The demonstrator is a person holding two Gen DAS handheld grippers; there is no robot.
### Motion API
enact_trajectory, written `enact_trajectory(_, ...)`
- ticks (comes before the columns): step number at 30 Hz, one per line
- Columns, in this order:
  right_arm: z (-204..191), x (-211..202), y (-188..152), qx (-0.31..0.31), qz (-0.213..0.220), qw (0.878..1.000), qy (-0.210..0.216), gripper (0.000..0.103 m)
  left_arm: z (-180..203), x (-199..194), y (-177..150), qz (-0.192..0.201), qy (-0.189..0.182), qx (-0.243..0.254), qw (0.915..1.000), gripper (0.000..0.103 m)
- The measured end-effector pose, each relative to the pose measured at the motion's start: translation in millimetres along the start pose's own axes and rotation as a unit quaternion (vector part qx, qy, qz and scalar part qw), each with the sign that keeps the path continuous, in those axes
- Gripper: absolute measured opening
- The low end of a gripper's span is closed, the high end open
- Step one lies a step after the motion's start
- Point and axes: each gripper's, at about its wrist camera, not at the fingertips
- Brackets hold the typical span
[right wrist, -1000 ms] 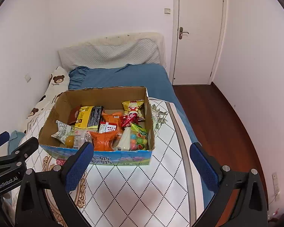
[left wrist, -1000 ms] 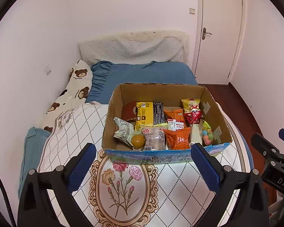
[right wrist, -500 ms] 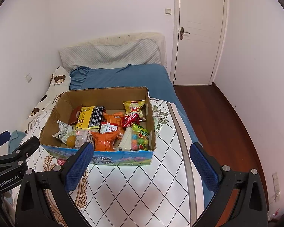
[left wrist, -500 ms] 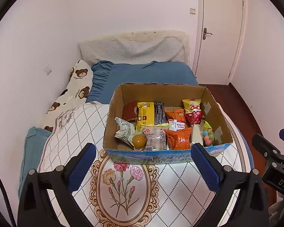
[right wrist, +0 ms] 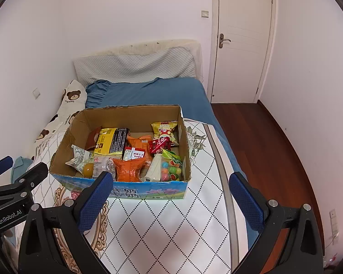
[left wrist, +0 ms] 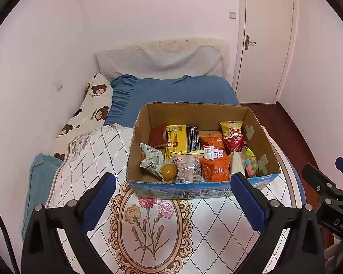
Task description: Organize snacks
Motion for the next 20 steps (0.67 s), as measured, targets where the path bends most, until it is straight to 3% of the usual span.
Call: enact_trajectory(20,3.3,1.3,-1.6,-0.001,-0.003,1.000,0.000,0.103,0.7,-6.6,3.3,0.007,-0.004,-0.004,1.0000,0.103)
Point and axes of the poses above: each gripper's, at about its wrist camera, not at the fingertips, and x roughly the way its jaws point, z to its right, y to its top, and after that the axes turned 1 degree about -z, right-handed
